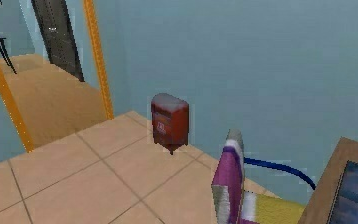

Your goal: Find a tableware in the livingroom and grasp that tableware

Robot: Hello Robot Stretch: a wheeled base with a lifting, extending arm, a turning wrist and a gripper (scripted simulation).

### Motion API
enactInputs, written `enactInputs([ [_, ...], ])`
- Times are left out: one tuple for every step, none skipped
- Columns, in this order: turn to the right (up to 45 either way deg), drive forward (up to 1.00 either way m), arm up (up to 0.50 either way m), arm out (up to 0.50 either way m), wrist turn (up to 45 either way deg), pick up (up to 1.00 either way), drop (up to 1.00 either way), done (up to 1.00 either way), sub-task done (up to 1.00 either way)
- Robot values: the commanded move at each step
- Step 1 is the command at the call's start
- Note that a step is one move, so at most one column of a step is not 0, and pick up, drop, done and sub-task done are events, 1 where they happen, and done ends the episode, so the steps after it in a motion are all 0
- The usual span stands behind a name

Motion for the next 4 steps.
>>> enactInputs([
  [0.0,0.0,0.0,0.0,36.0,0.0,0.0,0.0,0.0],
  [0.0,0.0,-0.3,0.0,0.0,0.0,0.0,0.0,0.0],
  [0.0,0.0,0.0,0.0,0.0,1.0,0.0,0.0,0.0],
  [0.0,0.0,0.1,0.0,0.0,0.0,0.0,0.0,0.0],
])
